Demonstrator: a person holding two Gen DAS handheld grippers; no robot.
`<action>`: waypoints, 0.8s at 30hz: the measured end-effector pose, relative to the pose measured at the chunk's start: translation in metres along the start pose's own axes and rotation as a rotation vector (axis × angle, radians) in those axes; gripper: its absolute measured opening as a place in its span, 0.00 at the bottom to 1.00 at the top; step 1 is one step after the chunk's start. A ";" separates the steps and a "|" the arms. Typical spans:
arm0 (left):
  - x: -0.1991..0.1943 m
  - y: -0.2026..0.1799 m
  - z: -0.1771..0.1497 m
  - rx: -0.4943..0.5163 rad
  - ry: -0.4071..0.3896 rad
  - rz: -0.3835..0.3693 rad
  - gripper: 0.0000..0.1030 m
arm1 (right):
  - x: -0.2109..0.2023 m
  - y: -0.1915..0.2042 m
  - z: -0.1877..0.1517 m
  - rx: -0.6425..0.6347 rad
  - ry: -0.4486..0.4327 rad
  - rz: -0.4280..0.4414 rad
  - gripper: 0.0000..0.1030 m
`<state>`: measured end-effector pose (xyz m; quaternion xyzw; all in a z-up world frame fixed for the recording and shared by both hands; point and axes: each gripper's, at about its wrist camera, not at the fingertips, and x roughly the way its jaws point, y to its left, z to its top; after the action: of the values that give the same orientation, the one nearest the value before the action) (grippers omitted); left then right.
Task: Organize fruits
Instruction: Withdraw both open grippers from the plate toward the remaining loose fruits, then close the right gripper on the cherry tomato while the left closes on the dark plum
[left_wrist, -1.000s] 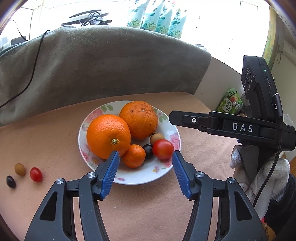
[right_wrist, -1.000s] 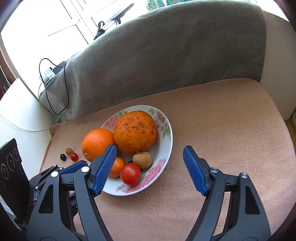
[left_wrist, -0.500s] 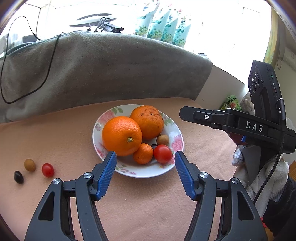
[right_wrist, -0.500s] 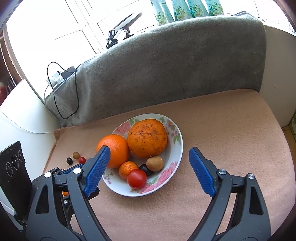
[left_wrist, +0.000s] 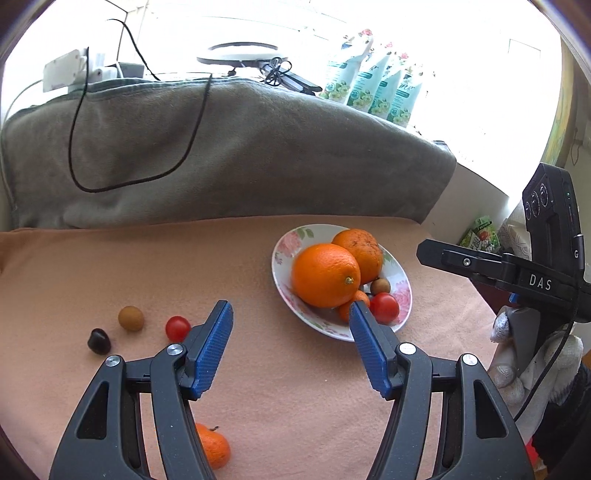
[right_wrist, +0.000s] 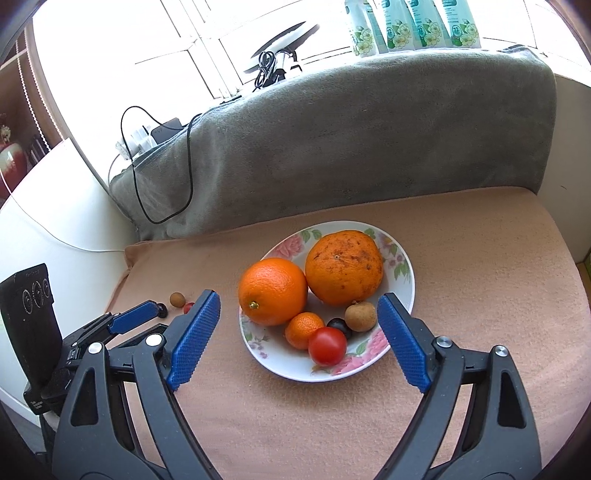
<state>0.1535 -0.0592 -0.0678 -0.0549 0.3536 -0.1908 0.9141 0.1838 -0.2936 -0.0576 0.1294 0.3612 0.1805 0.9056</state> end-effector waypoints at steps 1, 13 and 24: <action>-0.003 0.005 -0.001 -0.007 -0.004 0.007 0.63 | 0.000 0.004 0.000 -0.005 -0.002 0.005 0.87; -0.027 0.073 -0.017 -0.100 -0.022 0.092 0.63 | 0.018 0.050 -0.004 -0.077 0.042 0.071 0.87; -0.024 0.121 -0.034 -0.162 0.010 0.139 0.63 | 0.047 0.094 -0.008 -0.161 0.088 0.113 0.87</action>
<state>0.1517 0.0624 -0.1059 -0.1030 0.3752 -0.0980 0.9160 0.1879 -0.1885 -0.0575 0.0684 0.3772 0.2652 0.8847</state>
